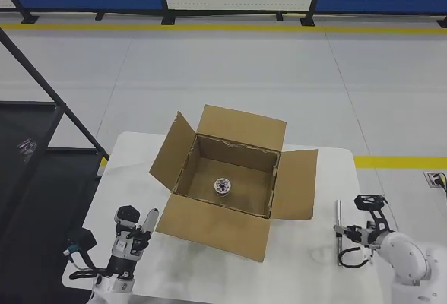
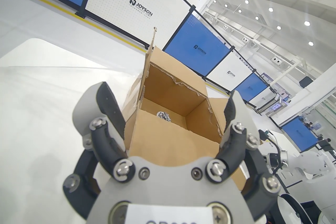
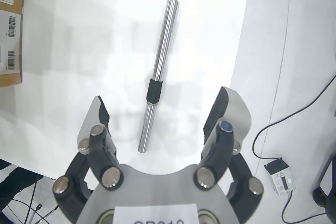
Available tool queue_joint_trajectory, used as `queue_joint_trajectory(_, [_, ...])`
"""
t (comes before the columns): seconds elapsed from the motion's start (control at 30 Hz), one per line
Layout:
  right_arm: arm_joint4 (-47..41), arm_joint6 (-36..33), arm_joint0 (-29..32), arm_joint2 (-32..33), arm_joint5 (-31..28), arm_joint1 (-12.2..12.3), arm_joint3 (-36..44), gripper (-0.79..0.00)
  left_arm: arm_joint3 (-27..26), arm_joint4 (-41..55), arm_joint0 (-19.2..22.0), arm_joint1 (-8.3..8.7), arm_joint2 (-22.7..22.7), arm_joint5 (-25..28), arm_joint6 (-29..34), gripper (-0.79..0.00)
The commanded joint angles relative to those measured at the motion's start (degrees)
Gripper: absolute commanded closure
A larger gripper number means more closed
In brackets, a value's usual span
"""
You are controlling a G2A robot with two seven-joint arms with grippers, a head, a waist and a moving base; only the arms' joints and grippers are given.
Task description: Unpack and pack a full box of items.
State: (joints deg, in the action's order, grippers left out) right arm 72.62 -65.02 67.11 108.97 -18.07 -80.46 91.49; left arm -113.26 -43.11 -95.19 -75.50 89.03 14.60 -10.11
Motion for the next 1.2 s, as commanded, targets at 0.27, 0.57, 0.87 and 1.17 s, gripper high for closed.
queue_joint_trajectory(0.27, [3.07, 0.94, -2.45, -4.20, 2.02, 0.93, -6.00, -0.336, 0.00, 0.00, 0.00, 0.00, 0.00, 0.03, 0.01, -0.785])
queue_joint_trajectory(0.57, [4.42, 0.17, -3.89, -6.87, 3.72, 1.65, -7.74, -0.336, 0.00, 0.00, 0.00, 0.00, 0.00, 0.03, 0.01, -0.785])
queue_joint_trajectory(0.87, [5.51, 0.14, -4.34, -9.16, 5.59, 2.21, -9.10, -0.252, 0.00, 0.00, 0.00, 0.00, 0.00, 0.03, 0.01, -0.785])
queue_joint_trajectory(1.17, [5.84, -0.31, -5.25, -10.71, 7.00, 2.79, -10.56, -0.151, 0.00, 0.00, 0.00, 0.00, 0.00, 0.03, 0.01, -0.785])
